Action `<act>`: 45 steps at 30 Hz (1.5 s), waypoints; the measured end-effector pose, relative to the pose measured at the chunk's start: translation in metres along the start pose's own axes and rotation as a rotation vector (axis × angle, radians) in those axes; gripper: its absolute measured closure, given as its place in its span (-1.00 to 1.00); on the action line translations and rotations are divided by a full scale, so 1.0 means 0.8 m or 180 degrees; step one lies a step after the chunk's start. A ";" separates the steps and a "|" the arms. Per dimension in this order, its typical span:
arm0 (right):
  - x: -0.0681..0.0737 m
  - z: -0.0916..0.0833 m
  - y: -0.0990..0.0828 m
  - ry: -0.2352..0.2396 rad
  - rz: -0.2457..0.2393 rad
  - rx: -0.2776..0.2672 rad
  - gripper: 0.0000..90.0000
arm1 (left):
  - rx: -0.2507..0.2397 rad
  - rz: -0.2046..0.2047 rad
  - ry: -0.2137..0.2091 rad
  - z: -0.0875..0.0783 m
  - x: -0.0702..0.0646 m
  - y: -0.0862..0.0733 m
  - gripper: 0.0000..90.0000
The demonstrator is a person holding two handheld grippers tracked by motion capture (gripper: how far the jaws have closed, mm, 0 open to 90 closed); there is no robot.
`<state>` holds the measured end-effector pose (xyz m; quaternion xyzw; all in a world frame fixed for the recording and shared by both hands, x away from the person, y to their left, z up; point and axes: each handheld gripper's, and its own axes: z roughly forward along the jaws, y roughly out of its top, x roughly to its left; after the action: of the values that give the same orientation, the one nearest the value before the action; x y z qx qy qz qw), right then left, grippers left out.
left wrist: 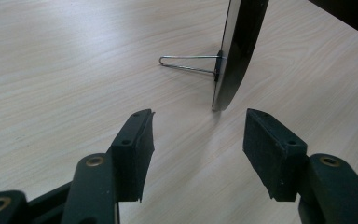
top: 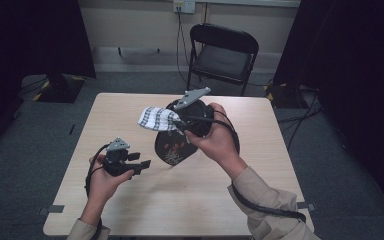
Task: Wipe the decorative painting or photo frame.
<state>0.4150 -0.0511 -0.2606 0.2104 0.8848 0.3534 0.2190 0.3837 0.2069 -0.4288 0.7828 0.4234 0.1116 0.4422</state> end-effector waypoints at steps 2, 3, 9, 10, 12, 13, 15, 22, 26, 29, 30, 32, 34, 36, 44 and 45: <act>-0.001 -0.002 0.001 -0.0027 -0.0008 -0.0007 0.69 | -0.0002 0.0005 -0.0004 0.001 -0.001 0.001 -0.05; -0.001 -0.003 0.003 -0.0040 -0.0005 -0.0008 0.69 | -0.0002 0.0022 -0.0004 0.002 -0.001 0.001 -0.05; -0.008 -0.008 0.007 -0.0162 -0.0048 -0.0004 0.69 | -0.0012 0.0084 -0.0010 0.005 -0.005 0.008 -0.05; -0.011 -0.008 0.007 -0.0168 -0.0037 -0.0023 0.68 | -0.0015 0.0082 -0.0010 0.007 -0.007 0.009 -0.05; -0.014 -0.009 0.007 -0.0181 -0.0019 -0.0025 0.68 | -0.0029 0.0101 -0.0014 0.009 -0.008 0.012 -0.05; -0.016 -0.009 0.006 -0.0190 -0.0015 -0.0026 0.68 | -0.0014 0.0140 -0.0015 0.010 -0.008 0.014 -0.05; -0.020 -0.010 0.006 -0.0188 -0.0007 -0.0019 0.68 | -0.0067 0.0137 -0.0029 0.014 -0.010 0.017 -0.04; -0.022 -0.010 0.008 -0.0213 -0.0035 -0.0019 0.68 | -0.0110 0.0229 -0.0080 0.029 -0.019 0.029 0.07; -0.021 -0.010 0.009 -0.0197 -0.0022 -0.0039 0.68 | -0.0153 0.0287 -0.0093 0.036 -0.022 0.033 0.24; -0.019 -0.010 0.012 -0.0184 -0.0039 -0.0065 0.68 | -0.0146 0.0341 -0.0110 0.038 -0.021 0.035 0.53; -0.018 -0.010 0.014 -0.0179 -0.0044 -0.0072 0.68 | -0.0130 0.0348 -0.0108 0.037 -0.021 0.035 0.67; -0.016 -0.010 0.017 -0.0186 -0.0054 -0.0108 0.68 | -0.0118 0.0302 -0.0130 0.037 -0.021 0.036 0.73; -0.015 -0.011 0.020 -0.0188 -0.0068 -0.0140 0.68 | -0.0120 0.0252 -0.0174 0.037 -0.020 0.035 0.74; -0.013 -0.012 0.021 -0.0200 -0.0069 -0.0142 0.68 | -0.0078 0.0251 -0.0193 0.036 -0.019 0.034 0.75; -0.020 -0.009 0.022 -0.0311 -0.0049 -0.0090 0.68 | -0.0006 0.0270 -0.0249 0.019 -0.016 0.029 0.75; -0.021 -0.008 0.021 -0.0320 -0.0054 -0.0073 0.68 | 0.0003 0.0274 -0.0270 0.017 -0.014 0.028 0.75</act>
<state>0.4288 -0.0521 -0.2399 0.2179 0.8704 0.3506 0.2685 0.3966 0.1848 -0.4170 0.8045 0.3703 0.0970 0.4541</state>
